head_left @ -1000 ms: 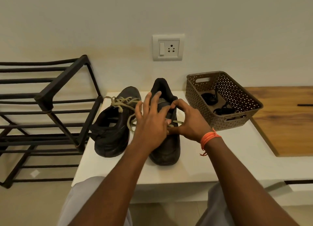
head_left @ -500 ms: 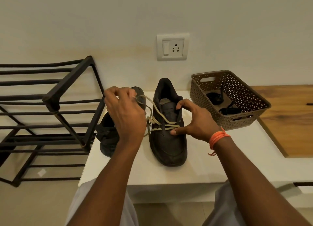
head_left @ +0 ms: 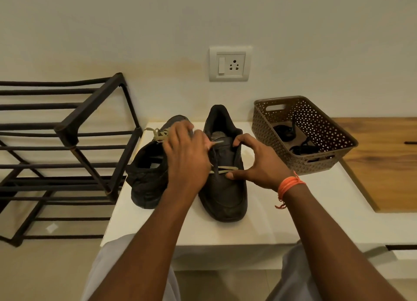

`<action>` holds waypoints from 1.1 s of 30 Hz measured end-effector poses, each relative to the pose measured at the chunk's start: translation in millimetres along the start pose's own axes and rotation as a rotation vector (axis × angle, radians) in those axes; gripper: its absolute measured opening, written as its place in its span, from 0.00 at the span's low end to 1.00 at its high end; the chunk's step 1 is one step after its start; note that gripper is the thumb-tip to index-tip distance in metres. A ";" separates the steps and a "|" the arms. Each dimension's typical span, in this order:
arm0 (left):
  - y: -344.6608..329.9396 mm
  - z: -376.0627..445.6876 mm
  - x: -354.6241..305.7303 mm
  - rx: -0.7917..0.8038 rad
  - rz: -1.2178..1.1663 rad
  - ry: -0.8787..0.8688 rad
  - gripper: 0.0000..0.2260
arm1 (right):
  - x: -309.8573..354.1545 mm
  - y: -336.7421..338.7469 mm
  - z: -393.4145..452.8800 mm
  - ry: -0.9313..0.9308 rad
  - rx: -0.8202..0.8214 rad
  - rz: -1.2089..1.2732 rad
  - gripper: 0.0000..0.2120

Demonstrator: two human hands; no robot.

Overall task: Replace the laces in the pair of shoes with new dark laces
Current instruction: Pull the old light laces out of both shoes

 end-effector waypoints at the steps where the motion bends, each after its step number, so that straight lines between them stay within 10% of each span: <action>1: 11.6 4.9 9.0 -0.064 -0.036 0.078 0.07 | 0.0 0.0 0.4 -0.004 -0.004 -0.022 0.28; 15: -28.8 -3.9 -6.4 0.231 -0.215 0.187 0.23 | 18.6 -23.9 -4.9 0.011 0.045 -0.132 0.07; 23: -37.5 1.1 3.9 0.232 -0.261 0.172 0.22 | -6.8 36.3 -21.2 -0.207 -0.520 -0.020 0.04; 30: -37.0 -3.3 8.3 0.247 -0.320 0.177 0.22 | 23.5 -20.8 -12.2 0.114 -0.068 -0.319 0.08; 33: -34.6 -3.3 15.5 0.246 -0.307 0.186 0.22 | 27.7 -16.0 -10.5 0.072 -0.159 -0.302 0.08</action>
Point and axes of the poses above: each hand's wrist, its own z-axis towards the middle knuckle, its own y-axis out of the back of the hand, x = y × z, the point moved 8 cm from there along z, towards the middle knuckle, and after that the axes turned 14 degrees about -x, right-handed, at the moved point
